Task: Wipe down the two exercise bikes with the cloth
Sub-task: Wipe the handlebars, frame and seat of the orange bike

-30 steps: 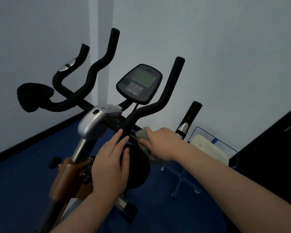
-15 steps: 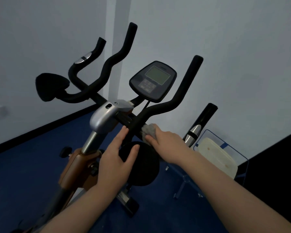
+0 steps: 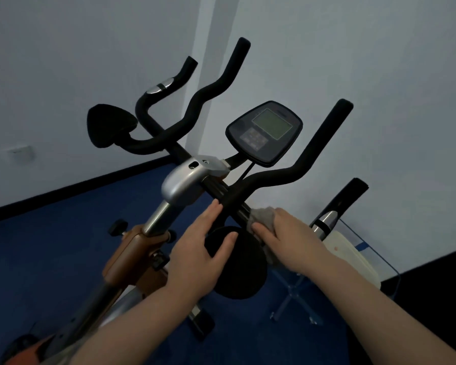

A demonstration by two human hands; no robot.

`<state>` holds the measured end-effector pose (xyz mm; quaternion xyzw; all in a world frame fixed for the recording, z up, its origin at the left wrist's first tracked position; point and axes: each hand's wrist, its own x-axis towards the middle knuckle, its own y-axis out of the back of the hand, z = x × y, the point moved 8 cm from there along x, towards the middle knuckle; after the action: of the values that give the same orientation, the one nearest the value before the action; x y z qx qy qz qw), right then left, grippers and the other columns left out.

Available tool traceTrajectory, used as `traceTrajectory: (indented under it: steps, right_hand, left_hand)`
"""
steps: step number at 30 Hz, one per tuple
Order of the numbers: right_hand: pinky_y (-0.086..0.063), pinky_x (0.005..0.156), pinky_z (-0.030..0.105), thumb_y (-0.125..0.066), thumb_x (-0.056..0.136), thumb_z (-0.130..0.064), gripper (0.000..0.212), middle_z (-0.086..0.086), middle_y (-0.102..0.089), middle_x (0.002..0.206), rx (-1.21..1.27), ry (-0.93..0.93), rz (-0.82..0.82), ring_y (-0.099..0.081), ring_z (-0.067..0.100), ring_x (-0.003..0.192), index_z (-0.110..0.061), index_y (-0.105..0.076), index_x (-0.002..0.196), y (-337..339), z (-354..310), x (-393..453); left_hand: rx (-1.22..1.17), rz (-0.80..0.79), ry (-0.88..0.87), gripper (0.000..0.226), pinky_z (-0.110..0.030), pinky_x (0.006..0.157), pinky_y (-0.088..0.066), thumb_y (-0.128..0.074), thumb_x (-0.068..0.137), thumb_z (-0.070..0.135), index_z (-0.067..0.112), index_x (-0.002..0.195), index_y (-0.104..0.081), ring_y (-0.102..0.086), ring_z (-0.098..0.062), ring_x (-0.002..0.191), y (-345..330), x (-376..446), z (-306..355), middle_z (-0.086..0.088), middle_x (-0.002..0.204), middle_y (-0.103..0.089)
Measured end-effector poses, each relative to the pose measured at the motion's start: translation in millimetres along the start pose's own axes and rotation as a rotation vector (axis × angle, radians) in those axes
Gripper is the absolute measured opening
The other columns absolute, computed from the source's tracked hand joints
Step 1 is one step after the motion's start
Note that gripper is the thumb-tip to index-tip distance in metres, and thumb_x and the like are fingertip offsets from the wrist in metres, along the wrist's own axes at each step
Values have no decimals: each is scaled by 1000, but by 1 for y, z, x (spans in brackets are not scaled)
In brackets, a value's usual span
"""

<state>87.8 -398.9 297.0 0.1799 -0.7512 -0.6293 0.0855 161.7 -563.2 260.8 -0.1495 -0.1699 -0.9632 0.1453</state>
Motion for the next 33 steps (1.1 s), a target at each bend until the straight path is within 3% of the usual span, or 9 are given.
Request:
traceTrajectory:
  steps: [3, 5, 10, 13, 16, 21, 24, 27, 33]
  right_hand:
    - [-43, 82, 32, -44, 102, -37, 24, 0, -53, 102, 166, 143, 24, -52, 12, 89, -16, -53, 101, 1, -26, 14]
    - [-44, 72, 30, -49, 100, -35, 17, -1, -58, 92, 303, 123, 68, -56, 10, 80, -19, -43, 105, 2, -33, 21]
    - [-40, 53, 23, -57, 93, -45, 42, -11, -55, 73, 258, 24, 199, -55, 2, 62, -35, -24, 116, 4, -3, -1]
    - [-37, 57, 29, -39, 97, -55, 39, -2, -62, 84, 69, 11, 69, -55, 12, 68, -25, -38, 123, -4, -5, 16]
    - [-40, 70, 32, -33, 101, -52, 44, 10, -64, 101, 161, -41, -46, -59, 22, 86, -14, -47, 119, -8, -12, 37]
    - [-37, 54, 27, -43, 96, -54, 33, -7, -56, 77, 92, 112, -161, -55, 6, 64, -26, -33, 108, -10, -4, 6]
    - [-41, 60, 32, -47, 95, -54, 37, -5, -55, 81, 51, 143, -237, -55, 11, 69, -21, -33, 107, -11, -8, 19]
    - [-48, 73, 38, -48, 95, -53, 39, 2, -60, 92, 179, 123, -219, -59, 19, 82, -19, -37, 112, -8, -21, 32]
    - [-46, 61, 35, -44, 95, -54, 34, -5, -56, 79, -8, 255, -261, -57, 13, 68, -24, -30, 101, -10, -3, 13]
  left_hand:
    - [0, 15, 5, 62, -34, 109, -41, -50, 86, 58, 39, 143, -39, -39, 7, 133, 0, 0, 0, 23, 147, -41]
    - [10, 10, 11, 64, -33, 109, -41, -51, 85, 58, 34, 144, -41, -39, 6, 134, 0, 0, -1, 21, 148, -41]
    - [58, -7, 10, 65, -24, 111, -36, -49, 86, 59, 33, 145, -42, -35, 9, 135, 1, 0, 2, 23, 149, -38]
    - [53, 2, 18, 64, -24, 111, -35, -51, 86, 58, 35, 145, -41, -36, 8, 135, 0, 0, 1, 22, 149, -39]
    - [38, 9, 26, 60, -25, 111, -35, -61, 89, 47, 33, 144, -43, -37, 7, 135, -1, 0, 0, 20, 149, -41]
    - [101, 8, 35, 58, -21, 108, -36, -61, 88, 49, 36, 142, -44, -39, 8, 132, 3, 0, 5, 23, 146, -42]
    - [215, 30, 11, 55, -13, 96, -38, -56, 85, 52, 31, 136, -52, -50, 4, 121, 6, 3, 17, 17, 139, -53]
    - [384, 63, -14, 44, -25, 96, -45, -53, 88, 44, 25, 128, -58, -54, -8, 119, 5, 3, 32, 8, 132, -59]
    - [707, 233, -58, 7, -35, 81, -40, -60, 86, 22, 24, 92, -64, -53, -18, 94, -21, 2, 72, 4, 97, -57]
